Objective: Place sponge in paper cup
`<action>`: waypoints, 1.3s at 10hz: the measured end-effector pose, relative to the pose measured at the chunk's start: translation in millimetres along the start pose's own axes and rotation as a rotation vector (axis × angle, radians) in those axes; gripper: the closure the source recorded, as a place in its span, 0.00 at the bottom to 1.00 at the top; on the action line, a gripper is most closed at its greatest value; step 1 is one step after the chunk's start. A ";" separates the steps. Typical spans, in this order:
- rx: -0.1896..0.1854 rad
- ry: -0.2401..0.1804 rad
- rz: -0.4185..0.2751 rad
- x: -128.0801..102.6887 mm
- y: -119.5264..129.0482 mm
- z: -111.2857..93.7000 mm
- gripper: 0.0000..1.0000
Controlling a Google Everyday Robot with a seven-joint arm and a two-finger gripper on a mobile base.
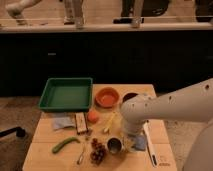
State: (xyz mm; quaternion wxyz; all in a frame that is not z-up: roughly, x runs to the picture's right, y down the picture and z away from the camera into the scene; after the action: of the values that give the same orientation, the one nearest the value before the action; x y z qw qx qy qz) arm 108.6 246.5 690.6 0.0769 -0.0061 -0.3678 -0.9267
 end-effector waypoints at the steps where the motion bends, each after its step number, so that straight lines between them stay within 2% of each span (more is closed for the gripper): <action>1: 0.000 0.000 0.000 -0.1 0.0 0.0 0.57; 3: 0.000 0.000 0.000 0.0 0.0 0.0 0.37; 5: 0.000 0.000 0.000 -0.1 -0.1 0.1 0.22; 13: 0.002 -0.001 0.000 -0.2 -0.2 0.6 0.20</action>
State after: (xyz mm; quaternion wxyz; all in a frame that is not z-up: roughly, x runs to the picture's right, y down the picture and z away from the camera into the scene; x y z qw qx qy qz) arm 108.8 247.1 690.8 0.0768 -0.0065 -0.3686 -0.9264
